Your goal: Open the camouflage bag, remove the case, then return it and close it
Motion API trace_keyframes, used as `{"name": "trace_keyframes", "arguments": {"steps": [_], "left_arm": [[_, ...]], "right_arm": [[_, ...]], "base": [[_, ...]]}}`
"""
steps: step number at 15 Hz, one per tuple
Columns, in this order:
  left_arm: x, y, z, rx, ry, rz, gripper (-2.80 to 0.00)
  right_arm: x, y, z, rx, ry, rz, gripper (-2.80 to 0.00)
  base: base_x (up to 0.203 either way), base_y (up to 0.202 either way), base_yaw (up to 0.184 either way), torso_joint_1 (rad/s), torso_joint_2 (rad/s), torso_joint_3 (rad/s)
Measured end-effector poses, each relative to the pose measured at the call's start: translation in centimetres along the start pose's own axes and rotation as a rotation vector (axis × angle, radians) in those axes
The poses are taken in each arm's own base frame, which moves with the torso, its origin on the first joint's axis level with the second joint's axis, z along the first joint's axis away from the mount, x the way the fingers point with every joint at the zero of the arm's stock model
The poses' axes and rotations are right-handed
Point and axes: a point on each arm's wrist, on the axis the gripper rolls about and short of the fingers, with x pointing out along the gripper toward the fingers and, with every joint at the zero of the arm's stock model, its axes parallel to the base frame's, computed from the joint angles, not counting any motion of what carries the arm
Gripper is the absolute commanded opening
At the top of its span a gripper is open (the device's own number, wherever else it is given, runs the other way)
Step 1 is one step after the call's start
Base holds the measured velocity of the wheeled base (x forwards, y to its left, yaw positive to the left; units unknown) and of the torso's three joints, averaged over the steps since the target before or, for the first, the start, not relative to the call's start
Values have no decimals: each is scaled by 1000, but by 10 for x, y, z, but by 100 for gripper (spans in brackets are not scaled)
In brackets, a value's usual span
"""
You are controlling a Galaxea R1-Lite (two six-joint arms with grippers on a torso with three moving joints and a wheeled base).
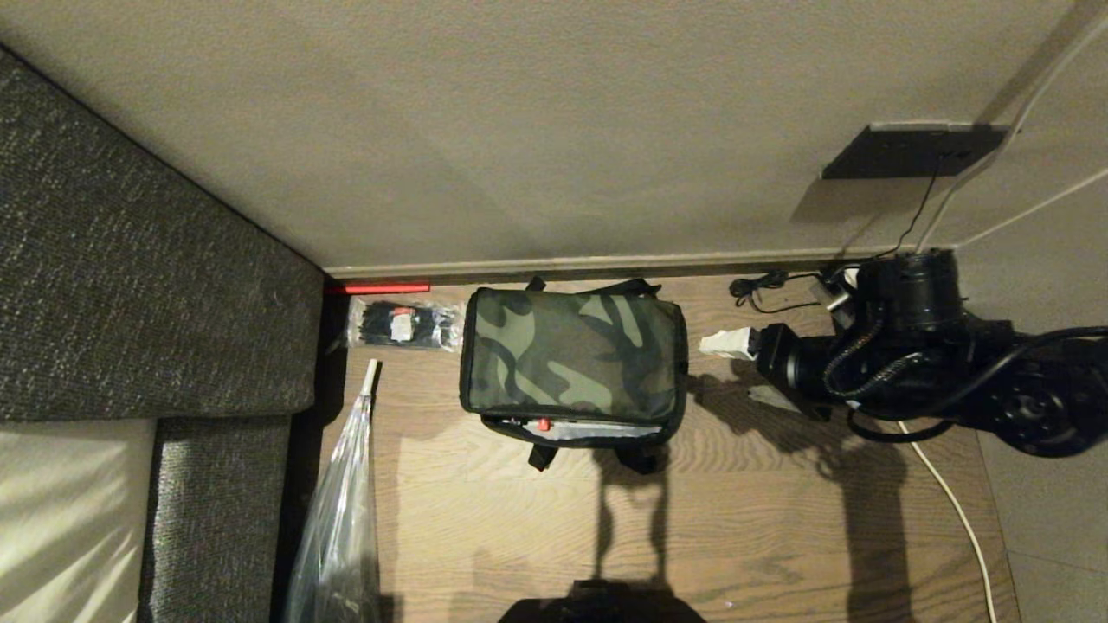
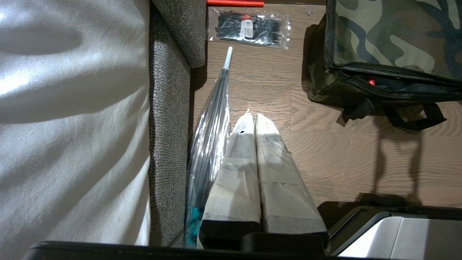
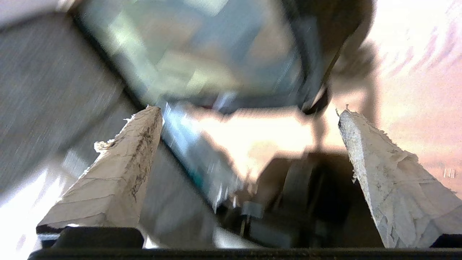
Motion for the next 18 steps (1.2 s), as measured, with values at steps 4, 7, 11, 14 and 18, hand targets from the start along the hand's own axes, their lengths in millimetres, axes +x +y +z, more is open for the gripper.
{"name": "trace_keyframes", "arguments": {"steps": [4,7,11,14,18], "left_arm": [[0,0,0,0,0,0,-280],[0,0,0,0,0,-1,-280],[0,0,0,0,0,0,-280],[0,0,0,0,0,0,-280],[0,0,0,0,0,0,-280]], "right_arm": [[-98,18,-26,-134,-6,76,-280],[-172,15,-62,-260,-49,40,-280],[-237,-11,-117,-433,-87,-203,-280],[-268,-29,-157,-564,-111,-331,-280],[-256,-62,-193,-696,-235,-435,-280]], "base": [[0,0,0,0,0,0],[0,0,0,0,0,0],[0,0,0,0,0,0],[0,0,0,0,0,0],[0,0,0,0,0,0]]}}
